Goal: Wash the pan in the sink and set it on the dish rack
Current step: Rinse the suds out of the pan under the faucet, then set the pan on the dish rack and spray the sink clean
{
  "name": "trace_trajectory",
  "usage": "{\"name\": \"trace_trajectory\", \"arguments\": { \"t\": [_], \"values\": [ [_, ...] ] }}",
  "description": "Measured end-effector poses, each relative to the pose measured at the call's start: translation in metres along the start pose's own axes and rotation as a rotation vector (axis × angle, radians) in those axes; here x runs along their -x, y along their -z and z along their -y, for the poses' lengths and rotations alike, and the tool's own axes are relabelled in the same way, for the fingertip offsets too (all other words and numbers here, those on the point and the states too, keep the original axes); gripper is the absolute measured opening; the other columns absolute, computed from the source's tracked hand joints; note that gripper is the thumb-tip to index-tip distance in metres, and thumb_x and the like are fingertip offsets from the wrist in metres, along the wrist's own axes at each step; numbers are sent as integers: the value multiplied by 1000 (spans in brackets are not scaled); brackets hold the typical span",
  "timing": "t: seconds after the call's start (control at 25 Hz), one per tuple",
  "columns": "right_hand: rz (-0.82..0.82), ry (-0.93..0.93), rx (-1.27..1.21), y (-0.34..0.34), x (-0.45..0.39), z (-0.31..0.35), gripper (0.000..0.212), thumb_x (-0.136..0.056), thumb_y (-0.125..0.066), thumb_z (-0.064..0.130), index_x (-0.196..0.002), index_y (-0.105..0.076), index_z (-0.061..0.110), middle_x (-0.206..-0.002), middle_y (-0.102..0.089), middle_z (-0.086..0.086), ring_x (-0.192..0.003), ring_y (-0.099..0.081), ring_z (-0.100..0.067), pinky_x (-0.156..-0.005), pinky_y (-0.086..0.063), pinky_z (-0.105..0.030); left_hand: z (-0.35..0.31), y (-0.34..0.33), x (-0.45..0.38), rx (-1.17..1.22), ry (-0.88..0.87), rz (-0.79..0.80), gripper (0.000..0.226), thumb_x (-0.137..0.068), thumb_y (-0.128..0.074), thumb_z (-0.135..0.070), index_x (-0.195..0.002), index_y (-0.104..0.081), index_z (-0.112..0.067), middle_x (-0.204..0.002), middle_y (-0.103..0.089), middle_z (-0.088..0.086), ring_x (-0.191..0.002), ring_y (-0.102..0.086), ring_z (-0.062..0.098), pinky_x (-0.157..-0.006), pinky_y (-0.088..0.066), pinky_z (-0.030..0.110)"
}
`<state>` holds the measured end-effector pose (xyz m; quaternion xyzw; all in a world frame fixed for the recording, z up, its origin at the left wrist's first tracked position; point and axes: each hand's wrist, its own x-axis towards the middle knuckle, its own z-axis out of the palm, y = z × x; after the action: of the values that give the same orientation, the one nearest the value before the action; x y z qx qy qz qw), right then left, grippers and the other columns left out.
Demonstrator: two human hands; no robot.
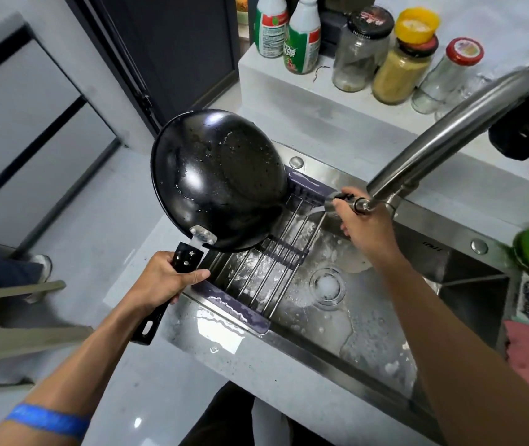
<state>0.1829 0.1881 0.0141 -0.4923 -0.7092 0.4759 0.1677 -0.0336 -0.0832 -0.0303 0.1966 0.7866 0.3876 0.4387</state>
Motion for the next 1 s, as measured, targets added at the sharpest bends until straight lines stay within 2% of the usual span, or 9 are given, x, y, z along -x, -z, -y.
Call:
{"name": "trace_trajectory", "arguments": {
  "t": [0.2, 0.32, 0.4, 0.44, 0.52, 0.6, 0.68, 0.8, 1.0],
  "values": [
    [-108, -12, 0, 25, 12, -25, 24, -93, -70, 24, -87, -65, 47, -71, -65, 18, -56, -59, 8, -62, -49, -20, -3, -15, 5, 7, 4, 47, 32, -78, -80, -14, -52, -62, -21, -45, -40, 2, -39, -36, 16, -41, -32, 24],
    [-106, 10, 31, 41, 22, -38, 17, -94, -67, 15, -108, -69, 26, -77, -62, 14, -60, -58, 17, -62, -41, -1, 2, -26, 8, 15, 3, 91, 27, -78, -80, -14, -56, -65, -20, -44, -45, -3, -40, -37, 15, -41, -32, 24],
    [-119, 3, 74, 55, 27, -48, 17, -95, -66, 13, -108, -71, 22, -78, -61, 13, -65, -58, 21, -61, -39, 1, 3, -41, 11, 4, 6, 126, 25, -77, -80, -13, -58, -64, -14, -45, -48, -4, -41, -40, 14, -41, -33, 24],
    [-126, 1, 90, 61, 28, -53, 18, -94, -67, 17, -104, -71, 31, -77, -63, 14, -69, -62, 13, -67, -44, -4, 4, -47, 11, 0, 6, 129, 26, -77, -80, -12, -59, -62, -12, -45, -48, -4, -40, -41, 14, -41, -32, 24],
    [-117, -33, 92, 66, 31, -62, 25, -91, -69, 26, -91, -65, 51, -73, -65, 15, -70, -65, -9, -72, -54, -30, 5, -53, 10, -19, 8, 125, 30, -78, -79, -9, -60, -56, -9, -43, -48, -6, -37, -43, 12, -41, -32, 23],
    [-124, -53, 104, 72, 35, -70, 24, -88, -69, 33, -89, -63, 56, -72, -69, 9, -63, -64, -15, -68, -57, -43, 9, -51, 5, -15, 20, 133, 30, -77, -80, -12, -61, -55, -8, -45, -47, -2, -40, -42, 16, -43, -33, 24],
    [-127, -45, 91, 72, 36, -82, 22, -86, -69, 36, -103, -66, 50, -71, -71, -1, -60, -65, -23, -65, -59, -52, 18, -46, 2, -45, 27, 123, 24, -74, -83, -15, -65, -63, -7, -53, -54, 3, -47, -48, 19, -49, -39, 28],
    [-98, 1, 131, 74, 41, -90, 31, -91, -68, 30, -122, -66, 31, -67, -70, -12, -60, -67, -37, -60, -57, -59, 33, -51, 4, -152, 25, 32, 18, -72, -85, -21, -82, -72, -12, -75, -74, -3, -67, -69, 13, -67, -50, 26],
    [-82, -27, 143, 76, 38, -92, 30, -91, -69, 32, -120, -66, 36, -67, -71, -12, -61, -68, -35, -62, -57, -58, 50, -60, 9, -378, 70, -211, 29, -67, -89, -32, -78, -62, -31, -75, -64, -11, -71, -60, 8, -69, -48, 28]
  ]
}}
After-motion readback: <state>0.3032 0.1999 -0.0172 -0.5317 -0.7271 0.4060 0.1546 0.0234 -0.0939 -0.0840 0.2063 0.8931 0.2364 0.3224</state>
